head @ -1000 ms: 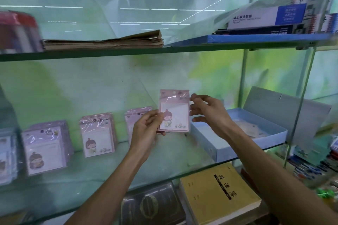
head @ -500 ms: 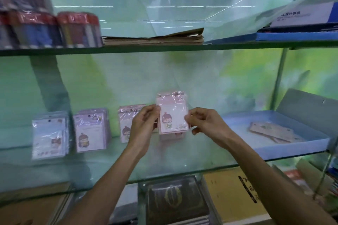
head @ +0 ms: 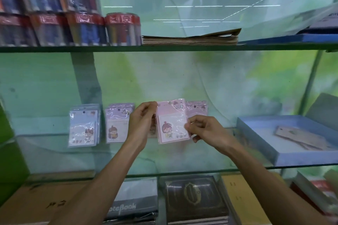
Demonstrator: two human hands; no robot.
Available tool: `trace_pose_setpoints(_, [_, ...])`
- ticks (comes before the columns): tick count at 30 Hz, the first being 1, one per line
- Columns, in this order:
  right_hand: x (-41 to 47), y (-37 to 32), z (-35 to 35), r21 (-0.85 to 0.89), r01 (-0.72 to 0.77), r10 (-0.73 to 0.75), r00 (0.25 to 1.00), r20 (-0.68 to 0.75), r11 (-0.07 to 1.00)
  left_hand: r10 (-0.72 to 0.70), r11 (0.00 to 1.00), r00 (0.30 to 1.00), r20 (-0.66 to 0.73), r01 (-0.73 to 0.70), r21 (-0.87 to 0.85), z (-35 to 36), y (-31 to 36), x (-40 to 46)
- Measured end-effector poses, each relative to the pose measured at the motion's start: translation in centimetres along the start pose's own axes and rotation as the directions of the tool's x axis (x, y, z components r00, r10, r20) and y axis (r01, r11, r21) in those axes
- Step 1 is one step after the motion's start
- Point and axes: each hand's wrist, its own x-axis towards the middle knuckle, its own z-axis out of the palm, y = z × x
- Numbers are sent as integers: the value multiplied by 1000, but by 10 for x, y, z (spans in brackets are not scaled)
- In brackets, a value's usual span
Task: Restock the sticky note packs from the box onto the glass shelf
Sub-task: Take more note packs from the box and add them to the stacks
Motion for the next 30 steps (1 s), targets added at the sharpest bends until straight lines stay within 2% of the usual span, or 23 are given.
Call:
trace_pose_setpoints(10, [14,0,66,66,-35,28,994,105,997,23,1000,987,-162,-23,1,-59,6,-2])
trace_pose_setpoints(19, [23,-4,111,47,-36,27,983,183,998,32,999,975,-220,-23,43,-104,13,-1])
trace_pose_setpoints(23, [32,-13,109,0,-5,5,993,121,1000,61,993,982,-180,-41,113,-106,13,-3])
trace_pose_setpoints(26, [46,-30,99,-27,87,-86,996,27,996,77,988,986,-148,-55,145,-97,11,-5])
trace_pose_setpoints(30, [60,-49,82,-277,208,-190,978,89,938,89,986,990,-109,-73,149,-81,8,-6])
